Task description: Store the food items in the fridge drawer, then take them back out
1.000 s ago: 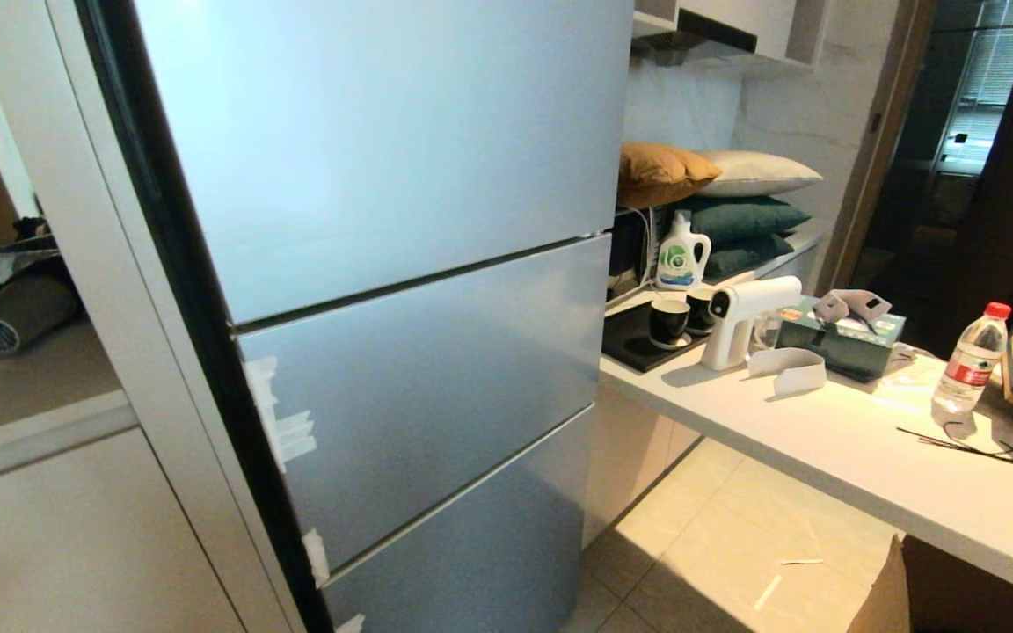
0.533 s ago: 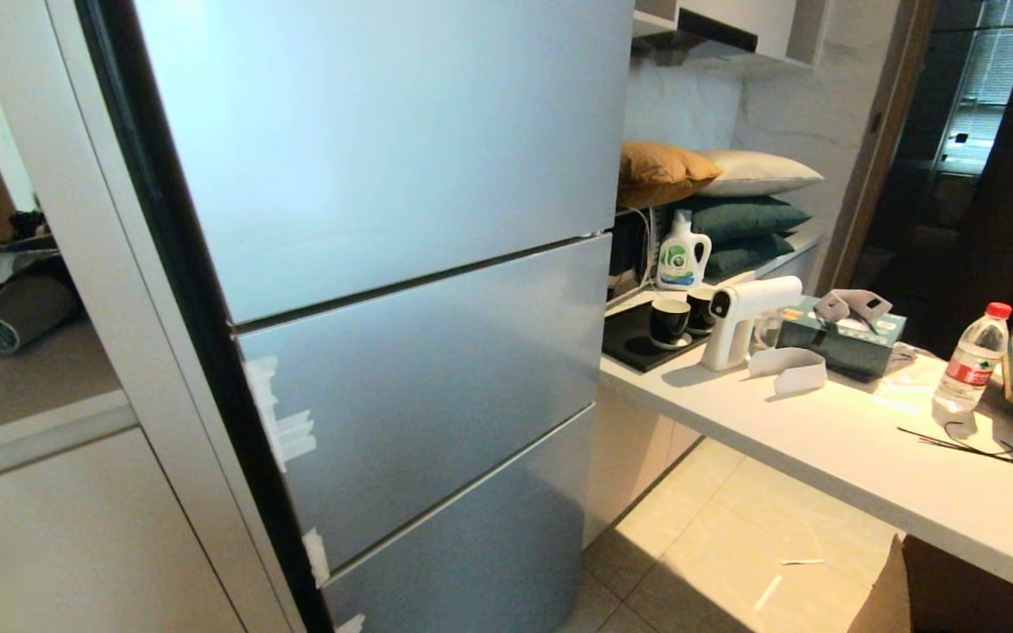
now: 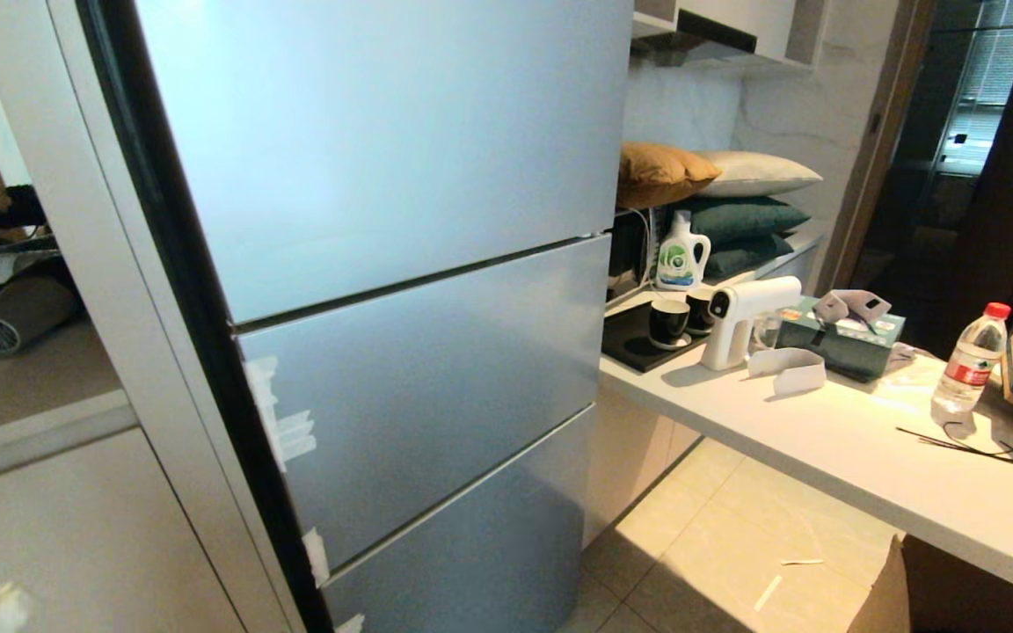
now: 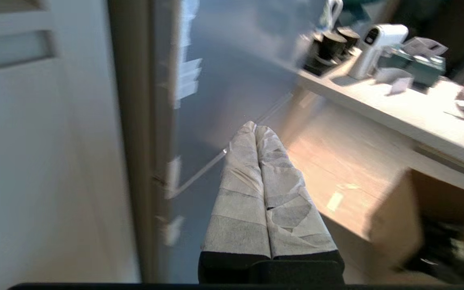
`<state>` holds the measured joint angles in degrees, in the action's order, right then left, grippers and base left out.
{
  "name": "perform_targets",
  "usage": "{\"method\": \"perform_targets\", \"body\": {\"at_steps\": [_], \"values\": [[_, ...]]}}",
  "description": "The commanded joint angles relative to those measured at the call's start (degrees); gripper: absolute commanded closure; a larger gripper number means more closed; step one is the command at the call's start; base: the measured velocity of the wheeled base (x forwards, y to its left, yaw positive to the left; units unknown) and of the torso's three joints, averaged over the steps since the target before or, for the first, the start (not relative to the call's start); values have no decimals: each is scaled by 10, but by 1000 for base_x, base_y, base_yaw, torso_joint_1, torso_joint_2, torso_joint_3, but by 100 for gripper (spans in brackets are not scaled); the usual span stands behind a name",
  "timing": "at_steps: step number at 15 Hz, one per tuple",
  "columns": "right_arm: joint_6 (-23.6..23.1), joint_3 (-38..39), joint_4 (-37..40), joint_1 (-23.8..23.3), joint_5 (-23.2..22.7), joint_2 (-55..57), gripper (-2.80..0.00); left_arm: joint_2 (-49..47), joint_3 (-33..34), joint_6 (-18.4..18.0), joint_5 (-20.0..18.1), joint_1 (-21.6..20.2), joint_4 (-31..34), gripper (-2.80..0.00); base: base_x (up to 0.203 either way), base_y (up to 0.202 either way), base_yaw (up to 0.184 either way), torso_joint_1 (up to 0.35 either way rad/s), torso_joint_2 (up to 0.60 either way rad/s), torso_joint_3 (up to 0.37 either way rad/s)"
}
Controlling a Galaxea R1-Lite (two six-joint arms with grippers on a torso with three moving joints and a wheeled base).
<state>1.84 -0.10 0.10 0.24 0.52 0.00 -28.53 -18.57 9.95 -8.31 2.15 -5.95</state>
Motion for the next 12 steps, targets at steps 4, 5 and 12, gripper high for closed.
{"method": "perform_targets", "body": {"at_steps": [4, 5, 12], "values": [[0, 0, 0, 0, 0, 1, 0, -350, -29, 17, -18, 9, -190, 0, 0, 0, 0, 0, 0, 0], [0, 0, 0, 0, 0, 1, 0, -399, -32, 17, -14, 9, -243, 0, 0, 0, 0, 0, 0, 0], [-2, 0, -1, 0, 0, 1, 0, -541, -89, -32, 84, -51, -395, 0, 0, 0, 0, 0, 0, 0]]}}
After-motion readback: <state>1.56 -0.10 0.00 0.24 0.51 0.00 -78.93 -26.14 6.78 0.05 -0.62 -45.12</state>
